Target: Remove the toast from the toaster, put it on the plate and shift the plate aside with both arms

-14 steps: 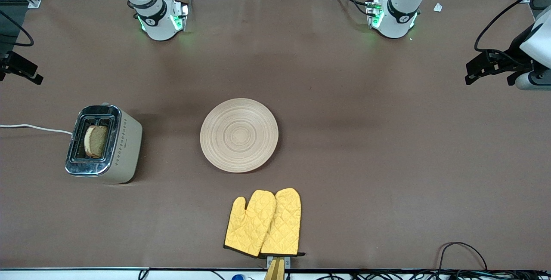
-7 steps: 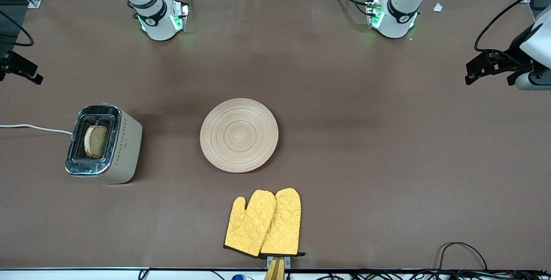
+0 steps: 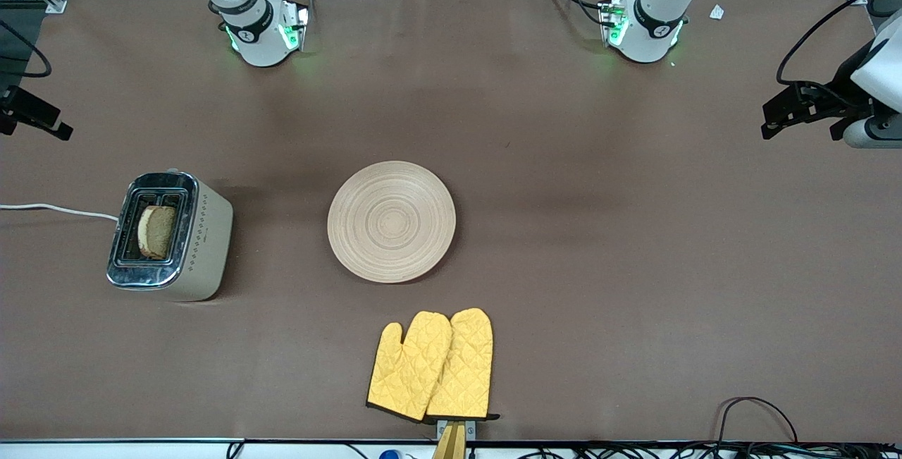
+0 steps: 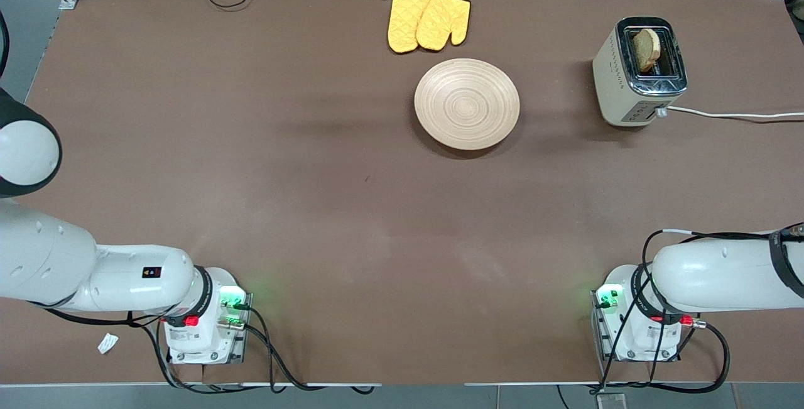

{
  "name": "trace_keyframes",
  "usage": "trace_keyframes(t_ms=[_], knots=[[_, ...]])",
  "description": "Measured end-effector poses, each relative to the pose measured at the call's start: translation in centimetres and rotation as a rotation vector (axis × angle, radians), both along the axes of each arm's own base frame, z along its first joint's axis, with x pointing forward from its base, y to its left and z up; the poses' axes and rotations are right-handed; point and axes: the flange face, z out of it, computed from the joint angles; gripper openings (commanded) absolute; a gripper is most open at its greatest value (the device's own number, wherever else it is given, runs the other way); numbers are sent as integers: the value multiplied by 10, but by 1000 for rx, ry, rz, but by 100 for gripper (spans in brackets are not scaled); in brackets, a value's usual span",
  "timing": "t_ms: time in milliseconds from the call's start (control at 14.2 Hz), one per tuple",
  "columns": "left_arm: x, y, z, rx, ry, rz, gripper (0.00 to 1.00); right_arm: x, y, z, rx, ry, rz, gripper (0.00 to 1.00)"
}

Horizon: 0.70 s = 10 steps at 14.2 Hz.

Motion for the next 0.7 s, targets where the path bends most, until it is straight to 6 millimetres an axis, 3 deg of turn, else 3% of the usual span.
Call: trace_keyframes(t_ms=[211, 492, 703], knots=[[0, 0, -1, 0, 2, 0, 100, 29, -13, -62, 12, 66, 27, 100], [1, 0, -2, 0, 3, 0, 100, 80, 15, -161, -34, 107, 93, 100], [1, 0, -2, 0, 4, 0, 100, 99, 27, -211, -65, 87, 117, 95]])
